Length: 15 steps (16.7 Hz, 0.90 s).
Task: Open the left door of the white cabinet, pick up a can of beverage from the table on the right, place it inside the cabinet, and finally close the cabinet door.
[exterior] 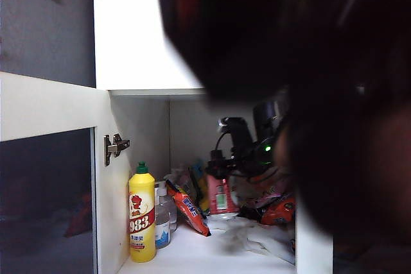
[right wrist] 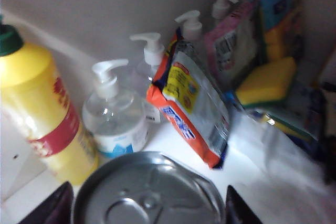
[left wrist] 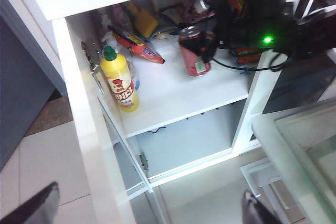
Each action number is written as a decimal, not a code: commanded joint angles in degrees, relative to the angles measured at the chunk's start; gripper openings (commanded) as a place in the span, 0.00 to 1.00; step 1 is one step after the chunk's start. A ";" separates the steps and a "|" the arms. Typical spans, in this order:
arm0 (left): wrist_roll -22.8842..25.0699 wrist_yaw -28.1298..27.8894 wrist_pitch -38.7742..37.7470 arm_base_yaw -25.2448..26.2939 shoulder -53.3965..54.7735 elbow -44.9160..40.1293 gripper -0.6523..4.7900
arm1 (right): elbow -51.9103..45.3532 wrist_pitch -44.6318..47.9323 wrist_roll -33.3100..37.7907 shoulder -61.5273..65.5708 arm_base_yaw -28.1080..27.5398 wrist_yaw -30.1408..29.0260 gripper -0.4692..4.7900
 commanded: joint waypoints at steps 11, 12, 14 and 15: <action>5.84 -1.27 -2.14 0.04 -0.13 -1.81 0.99 | 24.04 8.96 -3.96 16.24 -1.16 5.90 0.41; 5.81 -1.25 -2.08 0.04 -0.13 -2.67 0.99 | 24.04 10.47 -5.33 16.63 -1.27 7.63 0.41; 5.81 -1.27 -1.64 0.04 -0.13 -3.93 0.99 | 24.04 12.15 -6.78 17.18 -2.03 10.05 0.41; 5.86 -1.22 -1.49 0.04 -0.13 -4.37 0.99 | 24.04 12.07 -6.78 17.20 -2.71 10.56 0.41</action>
